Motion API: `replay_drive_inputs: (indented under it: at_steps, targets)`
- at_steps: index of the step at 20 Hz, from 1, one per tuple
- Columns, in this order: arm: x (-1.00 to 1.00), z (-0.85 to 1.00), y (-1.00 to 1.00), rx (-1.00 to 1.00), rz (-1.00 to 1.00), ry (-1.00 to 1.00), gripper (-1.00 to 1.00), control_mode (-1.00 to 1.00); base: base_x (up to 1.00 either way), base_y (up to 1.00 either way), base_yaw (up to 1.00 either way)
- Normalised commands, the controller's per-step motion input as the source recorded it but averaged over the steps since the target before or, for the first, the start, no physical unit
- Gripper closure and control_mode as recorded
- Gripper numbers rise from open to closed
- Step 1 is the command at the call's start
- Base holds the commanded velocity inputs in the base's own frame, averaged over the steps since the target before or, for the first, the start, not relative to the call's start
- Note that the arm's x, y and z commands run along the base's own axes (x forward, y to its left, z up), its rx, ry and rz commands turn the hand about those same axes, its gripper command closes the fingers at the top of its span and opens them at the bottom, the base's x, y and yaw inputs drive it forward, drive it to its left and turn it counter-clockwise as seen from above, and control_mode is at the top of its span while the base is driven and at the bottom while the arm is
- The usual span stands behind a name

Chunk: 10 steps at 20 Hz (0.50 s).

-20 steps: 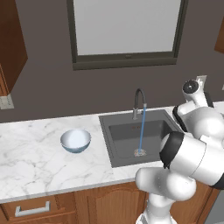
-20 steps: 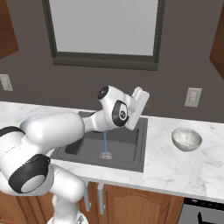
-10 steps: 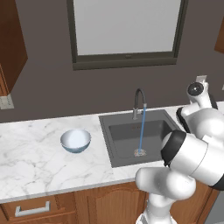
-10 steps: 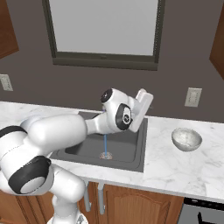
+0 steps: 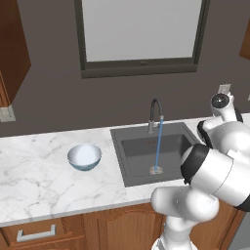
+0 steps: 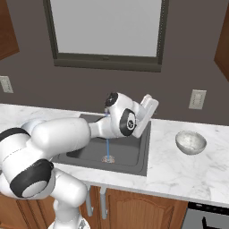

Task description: Rinse each bowl for a few seconds and place them down in the sink or on the counter.

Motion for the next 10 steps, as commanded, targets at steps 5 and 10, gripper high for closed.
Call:
replay_drive_inputs:
  at_steps: [5,10]
  targets:
    - [0.0,-0.17,-0.1,0.02,-0.08,0.0,-1.0,-1.0,0.0,0.0,0.0]
    - [0.01,-0.19,-0.08,0.01,-0.08,0.0,-1.0,-1.0,0.0,0.0,0.0]
